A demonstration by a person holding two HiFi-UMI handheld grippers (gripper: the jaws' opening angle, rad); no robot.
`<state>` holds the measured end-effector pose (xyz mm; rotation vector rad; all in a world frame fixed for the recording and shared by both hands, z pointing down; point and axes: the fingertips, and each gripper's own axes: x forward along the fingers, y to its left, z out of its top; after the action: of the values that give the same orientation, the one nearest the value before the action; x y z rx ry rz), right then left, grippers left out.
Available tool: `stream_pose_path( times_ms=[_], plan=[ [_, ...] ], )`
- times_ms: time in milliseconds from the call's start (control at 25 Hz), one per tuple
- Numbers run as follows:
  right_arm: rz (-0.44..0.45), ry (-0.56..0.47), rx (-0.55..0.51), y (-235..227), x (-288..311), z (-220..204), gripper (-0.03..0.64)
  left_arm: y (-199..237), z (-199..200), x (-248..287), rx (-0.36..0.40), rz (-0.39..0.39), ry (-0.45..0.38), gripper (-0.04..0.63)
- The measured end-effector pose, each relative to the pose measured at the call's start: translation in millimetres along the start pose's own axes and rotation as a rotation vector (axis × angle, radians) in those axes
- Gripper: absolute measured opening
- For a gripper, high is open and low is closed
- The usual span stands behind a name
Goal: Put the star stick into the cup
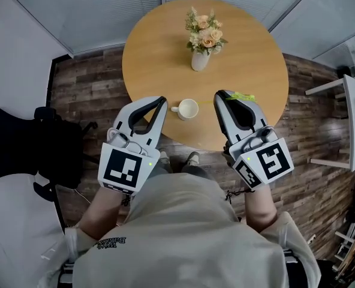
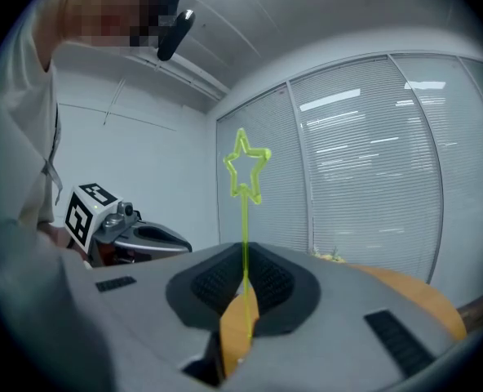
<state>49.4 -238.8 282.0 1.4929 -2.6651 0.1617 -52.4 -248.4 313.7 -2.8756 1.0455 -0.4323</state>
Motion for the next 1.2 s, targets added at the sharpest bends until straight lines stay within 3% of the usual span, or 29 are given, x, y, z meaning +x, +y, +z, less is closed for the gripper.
stream_pose_path(
  times_ms=[480,960,1200],
  plan=[
    [0.017,0.032,0.039,-16,27,-25,0.037,13,-10,35,0.011,0.016,0.020,0.023],
    [0.012,0.143,0.064,-31,57,-98,0.037,6,-61,68,-0.024,-0.015,0.096,0.023],
    [0.029,0.177,0.097,-29,70,-129,0.037,12,-106,84,-0.046,0.021,0.154,0.023]
  ],
)
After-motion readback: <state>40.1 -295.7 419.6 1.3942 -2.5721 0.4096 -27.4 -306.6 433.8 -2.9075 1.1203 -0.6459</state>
